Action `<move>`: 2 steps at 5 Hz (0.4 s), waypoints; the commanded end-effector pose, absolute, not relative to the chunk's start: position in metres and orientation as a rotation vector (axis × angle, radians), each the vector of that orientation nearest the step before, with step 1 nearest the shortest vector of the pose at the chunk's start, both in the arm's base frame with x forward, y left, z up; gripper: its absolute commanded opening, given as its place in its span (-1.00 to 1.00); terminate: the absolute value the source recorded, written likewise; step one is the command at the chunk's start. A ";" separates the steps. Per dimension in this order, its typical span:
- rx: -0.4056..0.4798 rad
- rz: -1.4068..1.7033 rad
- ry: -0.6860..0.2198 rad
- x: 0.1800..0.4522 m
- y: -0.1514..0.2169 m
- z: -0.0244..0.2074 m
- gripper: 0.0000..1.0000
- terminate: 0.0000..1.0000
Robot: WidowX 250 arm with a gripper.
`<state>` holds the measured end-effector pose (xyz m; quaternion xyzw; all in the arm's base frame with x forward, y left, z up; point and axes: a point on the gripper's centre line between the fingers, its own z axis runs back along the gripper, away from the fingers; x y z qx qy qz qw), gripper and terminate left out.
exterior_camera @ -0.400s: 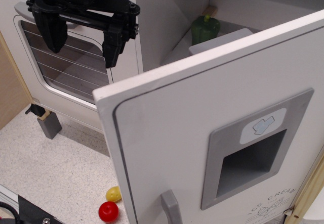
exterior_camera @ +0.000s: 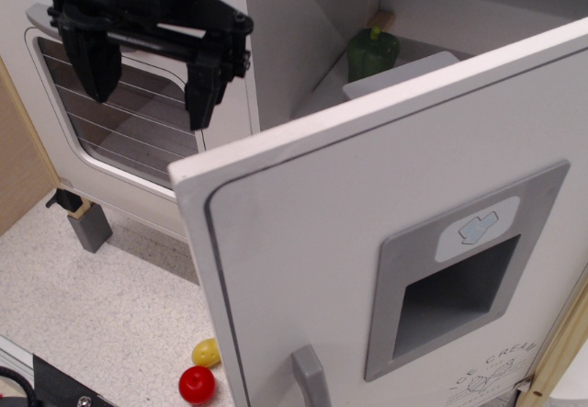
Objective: Close fridge
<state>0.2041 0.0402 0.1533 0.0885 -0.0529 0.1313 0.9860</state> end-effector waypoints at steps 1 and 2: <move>0.143 0.131 -0.141 0.215 0.004 0.188 1.00 -1.00; 0.113 0.086 -0.159 0.214 -0.018 0.207 1.00 -1.00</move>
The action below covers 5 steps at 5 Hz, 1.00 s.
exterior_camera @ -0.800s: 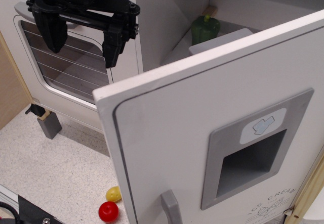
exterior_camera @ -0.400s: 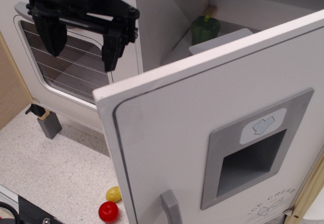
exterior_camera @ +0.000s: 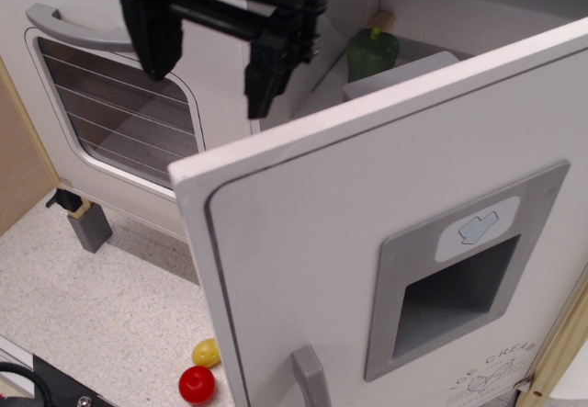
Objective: Close fridge
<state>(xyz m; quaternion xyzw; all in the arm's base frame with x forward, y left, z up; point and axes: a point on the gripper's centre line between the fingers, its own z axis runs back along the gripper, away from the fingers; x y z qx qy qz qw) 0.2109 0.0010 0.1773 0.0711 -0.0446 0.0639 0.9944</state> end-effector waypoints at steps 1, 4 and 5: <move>0.049 0.009 -0.176 0.205 -0.043 0.223 1.00 -1.00; -0.032 -0.080 -0.178 0.186 -0.082 0.242 1.00 -1.00; 0.022 -0.130 -0.166 0.183 -0.086 0.229 1.00 -1.00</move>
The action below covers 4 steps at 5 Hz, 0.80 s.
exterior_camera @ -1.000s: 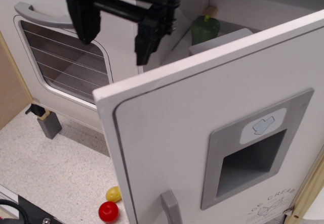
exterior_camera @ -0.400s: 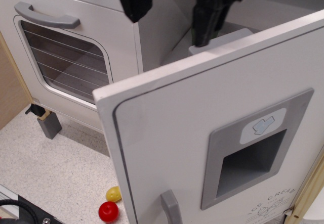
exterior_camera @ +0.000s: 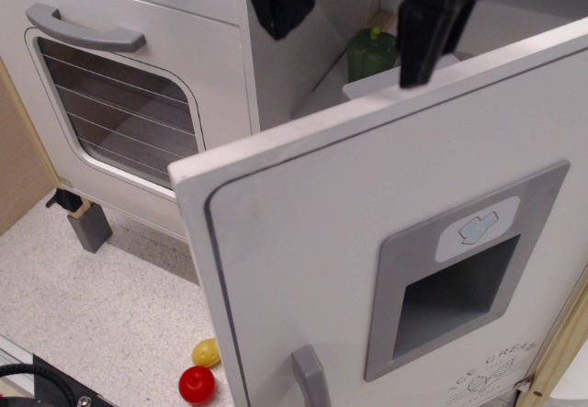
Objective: Close fridge
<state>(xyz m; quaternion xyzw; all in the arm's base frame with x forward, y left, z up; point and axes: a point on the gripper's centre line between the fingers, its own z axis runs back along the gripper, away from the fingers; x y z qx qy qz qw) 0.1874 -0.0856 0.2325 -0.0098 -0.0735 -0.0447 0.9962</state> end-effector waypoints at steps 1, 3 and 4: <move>0.035 -0.131 -0.167 0.182 -0.084 0.223 1.00 -1.00; 0.058 -0.114 -0.170 0.188 -0.075 0.217 1.00 -1.00; 0.064 -0.103 -0.178 0.194 -0.071 0.219 1.00 -1.00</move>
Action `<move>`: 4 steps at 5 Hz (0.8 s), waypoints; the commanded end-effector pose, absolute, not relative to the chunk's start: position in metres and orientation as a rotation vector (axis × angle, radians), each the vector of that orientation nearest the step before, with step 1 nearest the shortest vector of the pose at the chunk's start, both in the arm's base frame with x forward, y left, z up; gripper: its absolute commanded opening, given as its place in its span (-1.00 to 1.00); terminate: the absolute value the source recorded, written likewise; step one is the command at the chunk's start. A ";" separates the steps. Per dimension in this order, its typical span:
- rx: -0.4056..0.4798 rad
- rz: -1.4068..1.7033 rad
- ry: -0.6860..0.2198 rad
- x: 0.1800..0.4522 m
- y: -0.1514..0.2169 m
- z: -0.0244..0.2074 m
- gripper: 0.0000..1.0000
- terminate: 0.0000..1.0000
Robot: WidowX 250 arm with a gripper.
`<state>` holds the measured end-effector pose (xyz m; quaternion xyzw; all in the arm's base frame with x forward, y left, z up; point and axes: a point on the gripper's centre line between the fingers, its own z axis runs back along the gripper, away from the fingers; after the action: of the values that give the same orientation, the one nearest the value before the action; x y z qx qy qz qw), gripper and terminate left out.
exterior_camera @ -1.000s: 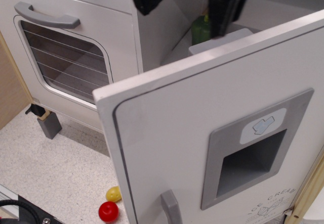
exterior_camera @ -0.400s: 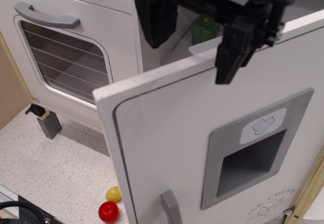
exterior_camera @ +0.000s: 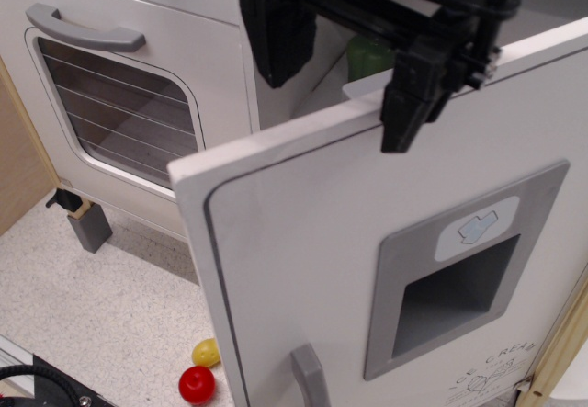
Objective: Close fridge
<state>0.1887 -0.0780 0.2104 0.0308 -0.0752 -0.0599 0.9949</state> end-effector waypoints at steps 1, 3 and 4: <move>0.059 -0.078 -0.160 0.204 -0.061 0.221 1.00 -1.00; 0.076 -0.013 -0.173 0.232 -0.044 0.225 1.00 -1.00; 0.076 0.010 -0.188 0.241 -0.039 0.236 1.00 -1.00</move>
<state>0.2403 -0.0431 0.2232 0.0391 -0.0732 0.0000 0.9966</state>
